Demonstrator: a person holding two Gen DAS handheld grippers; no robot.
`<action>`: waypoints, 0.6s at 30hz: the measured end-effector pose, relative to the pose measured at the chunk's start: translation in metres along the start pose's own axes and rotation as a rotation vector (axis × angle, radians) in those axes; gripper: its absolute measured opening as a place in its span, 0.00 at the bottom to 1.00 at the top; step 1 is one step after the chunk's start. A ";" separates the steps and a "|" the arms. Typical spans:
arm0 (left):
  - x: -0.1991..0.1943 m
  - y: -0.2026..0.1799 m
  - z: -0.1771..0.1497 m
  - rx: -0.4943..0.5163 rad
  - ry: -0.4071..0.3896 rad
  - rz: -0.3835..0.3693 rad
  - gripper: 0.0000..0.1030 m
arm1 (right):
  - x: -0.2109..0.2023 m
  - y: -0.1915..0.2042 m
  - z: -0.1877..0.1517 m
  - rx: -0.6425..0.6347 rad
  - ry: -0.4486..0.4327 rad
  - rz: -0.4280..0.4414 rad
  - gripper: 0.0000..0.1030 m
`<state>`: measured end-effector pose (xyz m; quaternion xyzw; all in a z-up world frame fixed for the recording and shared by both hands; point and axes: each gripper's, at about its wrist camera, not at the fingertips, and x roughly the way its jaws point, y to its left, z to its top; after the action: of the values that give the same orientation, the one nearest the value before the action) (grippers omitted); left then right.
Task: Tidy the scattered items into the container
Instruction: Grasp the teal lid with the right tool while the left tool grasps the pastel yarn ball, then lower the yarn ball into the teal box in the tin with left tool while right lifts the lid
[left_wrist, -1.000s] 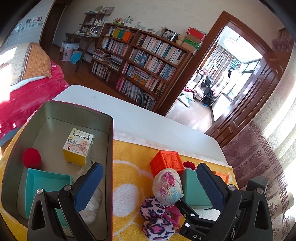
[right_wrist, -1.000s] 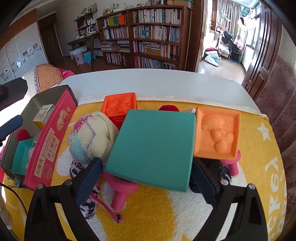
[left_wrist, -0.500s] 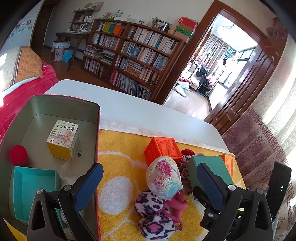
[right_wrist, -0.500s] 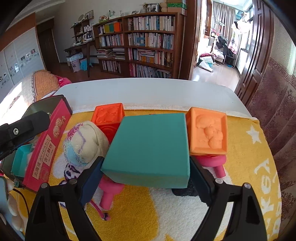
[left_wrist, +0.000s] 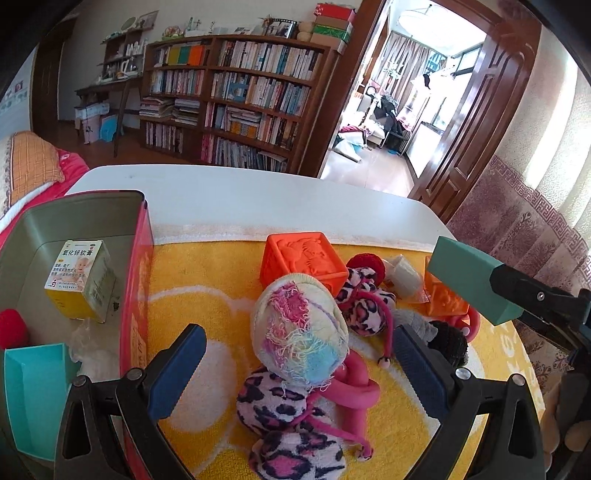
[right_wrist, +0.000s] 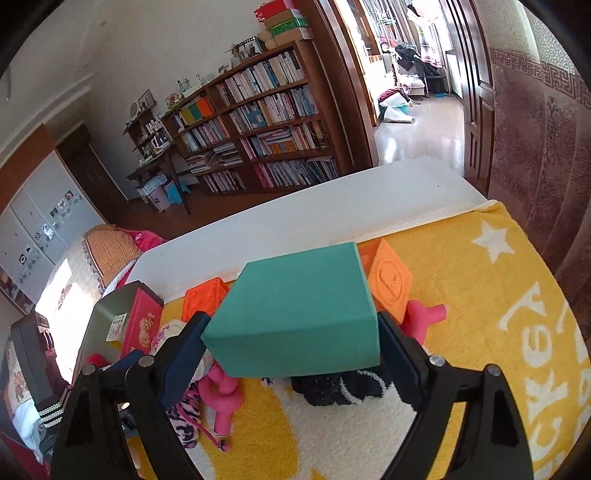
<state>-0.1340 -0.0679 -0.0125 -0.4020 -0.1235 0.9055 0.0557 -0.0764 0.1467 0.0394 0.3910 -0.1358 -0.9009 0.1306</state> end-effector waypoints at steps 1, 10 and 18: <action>0.004 -0.003 -0.001 0.013 0.004 0.006 0.99 | -0.001 0.001 0.001 0.001 -0.004 0.004 0.87; 0.017 -0.006 0.000 0.076 -0.019 0.089 0.88 | 0.007 0.010 -0.003 -0.019 0.015 0.014 0.87; 0.013 0.012 -0.002 -0.007 -0.021 -0.005 0.53 | 0.007 0.003 -0.005 0.030 0.030 0.075 0.87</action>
<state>-0.1415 -0.0768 -0.0260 -0.3923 -0.1285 0.9092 0.0553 -0.0771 0.1405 0.0323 0.4011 -0.1620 -0.8872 0.1603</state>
